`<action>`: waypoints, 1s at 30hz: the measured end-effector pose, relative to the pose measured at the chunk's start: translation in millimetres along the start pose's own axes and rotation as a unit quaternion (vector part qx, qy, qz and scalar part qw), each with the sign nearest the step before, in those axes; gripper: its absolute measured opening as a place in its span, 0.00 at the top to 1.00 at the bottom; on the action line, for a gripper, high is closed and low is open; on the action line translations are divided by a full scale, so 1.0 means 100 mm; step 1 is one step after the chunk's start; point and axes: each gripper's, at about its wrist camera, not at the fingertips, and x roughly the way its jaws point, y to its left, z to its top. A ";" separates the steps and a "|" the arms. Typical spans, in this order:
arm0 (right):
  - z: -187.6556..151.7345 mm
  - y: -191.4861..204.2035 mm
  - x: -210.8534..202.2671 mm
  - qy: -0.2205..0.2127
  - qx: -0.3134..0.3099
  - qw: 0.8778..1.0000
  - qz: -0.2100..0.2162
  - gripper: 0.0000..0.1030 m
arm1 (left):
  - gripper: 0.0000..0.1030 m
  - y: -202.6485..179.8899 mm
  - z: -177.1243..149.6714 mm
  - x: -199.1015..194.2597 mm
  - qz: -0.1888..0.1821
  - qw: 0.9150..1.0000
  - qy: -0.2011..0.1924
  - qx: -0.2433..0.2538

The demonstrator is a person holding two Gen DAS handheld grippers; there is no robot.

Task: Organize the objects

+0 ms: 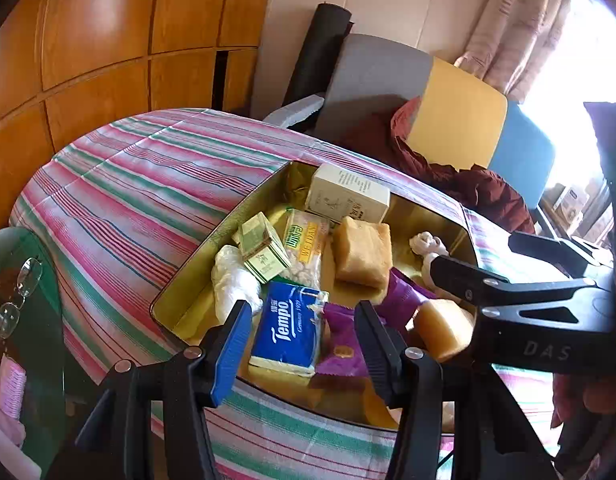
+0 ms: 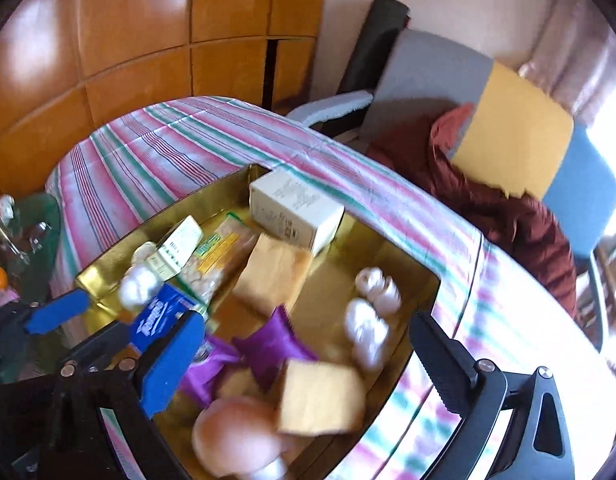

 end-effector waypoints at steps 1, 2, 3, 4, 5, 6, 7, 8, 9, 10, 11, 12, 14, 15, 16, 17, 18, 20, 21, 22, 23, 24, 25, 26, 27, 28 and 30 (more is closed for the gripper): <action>-0.03 -0.01 -0.02 0.001 0.009 1.000 0.000 0.00 | 0.48 -0.02 0.00 -0.02 0.001 1.000 -0.002 0.004; -0.06 -0.01 -0.05 0.001 0.015 1.000 -0.002 0.00 | 0.48 -0.04 -0.01 -0.04 0.003 1.000 -0.005 0.010; -0.08 -0.01 -0.08 -0.001 0.022 1.000 -0.005 0.00 | 0.48 -0.07 -0.02 -0.07 0.006 1.000 -0.009 0.016; -0.10 -0.02 -0.11 -0.002 0.028 1.000 -0.009 0.00 | 0.48 -0.09 -0.02 -0.09 0.008 1.000 -0.012 0.021; -0.12 -0.02 -0.13 -0.003 0.034 0.999 -0.014 0.00 | 0.48 -0.11 -0.02 -0.12 0.011 0.999 -0.015 0.027; -0.13 -0.02 -0.16 -0.003 0.040 0.999 -0.019 0.00 | 0.48 -0.12 -0.02 -0.14 0.015 0.999 -0.018 0.032; -0.15 -0.02 -0.19 -0.003 0.046 0.999 -0.025 0.00 | 0.48 -0.14 -0.01 -0.16 0.019 0.999 -0.021 0.038; -0.17 -0.03 -0.22 -0.003 0.055 0.998 -0.034 0.00 | 0.48 -0.16 -0.01 -0.19 0.024 0.998 -0.025 0.043; -0.19 -0.05 -0.25 -0.003 0.063 0.997 -0.042 0.00 | 0.48 -0.17 0.00 -0.22 0.030 0.998 -0.029 0.048; -0.20 -0.06 -0.27 -0.002 0.071 0.996 -0.049 0.00 | 0.48 -0.18 0.00 -0.24 0.036 0.998 -0.032 0.052; -0.22 -0.07 -0.29 0.000 0.078 0.995 -0.056 0.00 | 0.48 -0.20 0.00 -0.26 0.039 0.997 -0.034 0.054; -0.23 -0.09 -0.31 0.002 0.084 0.994 -0.066 0.00 | 0.48 -0.20 0.00 -0.28 0.043 0.997 -0.037 0.055; -0.25 -0.14 -0.35 0.002 0.097 0.992 -0.082 0.00 | 0.48 -0.21 0.01 -0.32 0.053 0.996 -0.044 0.057; -0.26 -0.16 -0.37 0.002 0.105 0.991 -0.089 0.00 | 0.48 -0.21 0.03 -0.33 0.056 0.996 -0.047 0.057; -0.27 -0.19 -0.39 0.002 0.112 0.989 -0.091 0.00 | 0.48 -0.20 0.03 -0.35 0.060 0.995 -0.050 0.056; -0.28 -0.22 -0.40 0.002 0.121 0.988 -0.091 0.00 | 0.48 -0.20 0.04 -0.36 0.062 0.995 -0.052 0.055; -0.29 -0.24 -0.42 0.001 0.128 0.988 -0.091 0.00 | 0.48 -0.19 0.05 -0.37 0.064 0.995 -0.053 0.054; -0.31 -0.27 -0.46 -0.001 0.136 0.986 -0.094 0.00 | 0.48 -0.17 0.07 -0.37 0.068 0.995 -0.053 0.051; -0.32 -0.27 -0.47 -0.001 0.139 0.986 -0.096 0.00 | 0.48 -0.17 0.08 -0.38 0.068 0.995 -0.052 0.049; -0.32 -0.27 -0.47 -0.002 0.141 0.985 -0.095 0.00 | 0.48 -0.16 0.09 -0.38 0.069 0.995 -0.049 0.046; -0.33 -0.27 -0.48 -0.002 0.143 0.985 -0.093 0.00 | 0.48 -0.16 0.09 -0.37 0.072 0.995 -0.046 0.042; -0.33 -0.27 -0.49 -0.002 0.145 0.985 -0.091 0.00 | 0.48 -0.15 0.09 -0.37 0.076 0.995 -0.042 0.039; -0.34 -0.26 -0.49 -0.003 0.146 0.985 -0.090 0.00 | 0.48 -0.15 0.09 -0.36 0.082 0.995 -0.038 0.037; -0.34 -0.25 -0.49 -0.003 0.145 0.985 -0.090 0.00 | 0.48 -0.14 0.08 -0.35 0.087 0.995 -0.035 0.037; -0.33 -0.24 -0.48 -0.003 0.144 0.985 -0.091 0.00 | 0.48 -0.14 0.08 -0.34 0.090 0.995 -0.032 0.036; -0.34 -0.23 -0.48 -0.002 0.144 0.985 -0.092 0.00 | 0.48 -0.15 0.07 -0.34 0.092 0.995 -0.030 0.035; -0.35 -0.21 -0.47 -0.002 0.145 0.985 -0.093 0.00 | 0.48 -0.15 0.05 -0.35 0.089 0.995 -0.027 0.035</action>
